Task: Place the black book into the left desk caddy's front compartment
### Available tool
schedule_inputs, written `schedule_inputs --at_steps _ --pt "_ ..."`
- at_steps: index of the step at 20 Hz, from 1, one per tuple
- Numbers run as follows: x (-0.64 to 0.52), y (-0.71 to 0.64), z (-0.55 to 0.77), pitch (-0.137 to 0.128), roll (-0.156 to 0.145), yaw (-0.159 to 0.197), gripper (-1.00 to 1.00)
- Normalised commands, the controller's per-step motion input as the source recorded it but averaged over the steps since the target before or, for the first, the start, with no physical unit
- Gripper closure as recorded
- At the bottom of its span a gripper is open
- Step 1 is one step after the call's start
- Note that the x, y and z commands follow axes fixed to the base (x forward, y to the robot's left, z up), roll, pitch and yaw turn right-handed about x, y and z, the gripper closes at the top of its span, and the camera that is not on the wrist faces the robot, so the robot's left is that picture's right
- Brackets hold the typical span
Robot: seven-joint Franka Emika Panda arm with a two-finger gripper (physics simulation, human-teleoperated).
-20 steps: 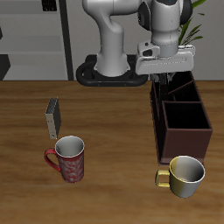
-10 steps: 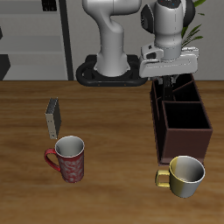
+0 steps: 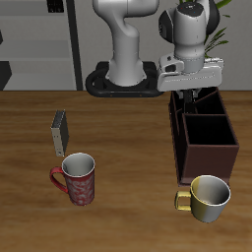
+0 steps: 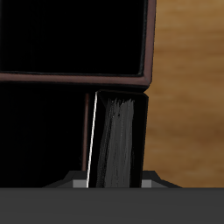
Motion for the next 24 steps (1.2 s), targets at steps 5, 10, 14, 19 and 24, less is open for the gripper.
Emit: schedule_inputs --at_steps 5,10,14,19,24 --pt "0.0 0.01 -0.11 0.012 0.009 -0.008 1.0" --pt "0.02 0.04 -0.15 0.025 0.009 -0.003 1.0" --pt "-0.01 0.08 -0.22 0.034 0.015 0.007 1.0" --pt "0.02 0.04 -0.18 0.029 0.006 0.009 1.0" --pt "0.01 -0.04 -0.15 0.022 -0.009 0.007 1.0"
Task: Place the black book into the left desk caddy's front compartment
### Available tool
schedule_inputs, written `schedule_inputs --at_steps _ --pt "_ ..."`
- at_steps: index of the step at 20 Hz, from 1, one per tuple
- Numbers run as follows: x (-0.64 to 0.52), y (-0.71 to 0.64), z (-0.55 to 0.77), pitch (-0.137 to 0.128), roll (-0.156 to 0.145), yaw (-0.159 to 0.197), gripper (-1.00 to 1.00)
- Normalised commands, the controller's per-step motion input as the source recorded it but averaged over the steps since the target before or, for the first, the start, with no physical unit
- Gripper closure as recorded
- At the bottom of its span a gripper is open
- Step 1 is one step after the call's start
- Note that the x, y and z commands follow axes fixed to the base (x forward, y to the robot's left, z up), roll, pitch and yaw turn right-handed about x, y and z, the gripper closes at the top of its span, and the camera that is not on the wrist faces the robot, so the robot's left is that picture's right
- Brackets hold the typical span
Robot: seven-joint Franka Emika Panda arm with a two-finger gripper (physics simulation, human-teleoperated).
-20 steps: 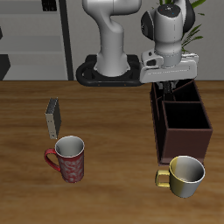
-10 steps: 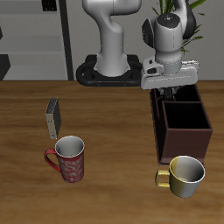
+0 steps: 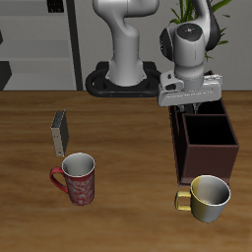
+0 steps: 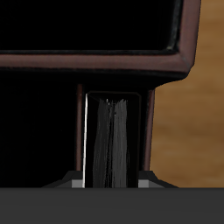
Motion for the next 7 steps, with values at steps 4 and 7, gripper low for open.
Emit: schedule_inputs --at_steps 4,7 --pt "0.02 0.01 -0.13 0.025 0.0 0.011 1.0" --pt "-0.02 0.03 -0.12 0.042 0.025 -0.001 1.0"
